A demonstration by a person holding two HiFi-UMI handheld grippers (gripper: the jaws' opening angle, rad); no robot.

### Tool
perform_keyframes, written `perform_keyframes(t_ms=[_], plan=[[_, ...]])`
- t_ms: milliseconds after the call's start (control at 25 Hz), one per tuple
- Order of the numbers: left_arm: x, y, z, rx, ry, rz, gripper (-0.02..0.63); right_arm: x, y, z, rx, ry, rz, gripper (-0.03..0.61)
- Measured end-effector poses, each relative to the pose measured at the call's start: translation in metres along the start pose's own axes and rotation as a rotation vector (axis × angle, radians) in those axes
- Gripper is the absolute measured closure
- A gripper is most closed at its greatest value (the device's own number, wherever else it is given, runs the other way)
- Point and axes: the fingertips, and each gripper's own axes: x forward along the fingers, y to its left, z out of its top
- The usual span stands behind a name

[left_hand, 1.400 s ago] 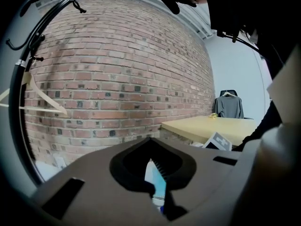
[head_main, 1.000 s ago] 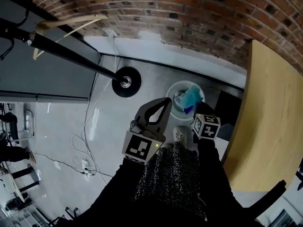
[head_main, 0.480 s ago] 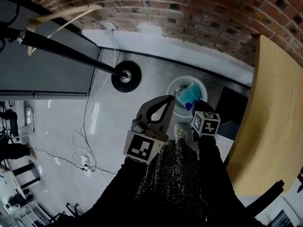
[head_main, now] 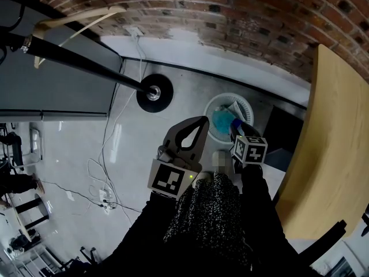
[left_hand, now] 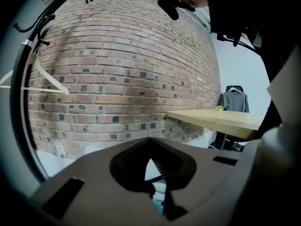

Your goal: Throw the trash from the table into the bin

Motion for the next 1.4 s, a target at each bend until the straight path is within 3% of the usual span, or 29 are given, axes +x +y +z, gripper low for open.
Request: perform_keyframes(t_ms=[560, 960, 1280, 1400], plan=[[-0.008, 0.001, 0.020, 0.027, -0.030, -0.005, 0.607, -0.027, 0.008, 0.036, -0.043, -0.092, -0.028, 0.408], [-0.029, -0.012, 0.046, 0.027, -0.064, -0.034, 0.607, -0.069, 0.038, 0.050, -0.098, -0.119, -0.010, 0.415], [-0.056, -0.023, 0.080, 0.071, -0.111, -0.065, 0.607, -0.130, 0.069, 0.073, -0.123, -0.239, -0.053, 0.562], [-0.069, -0.030, 0.093, 0.095, -0.119, -0.088, 0.607, -0.155, 0.078, 0.079, -0.132, -0.268, -0.065, 0.566]])
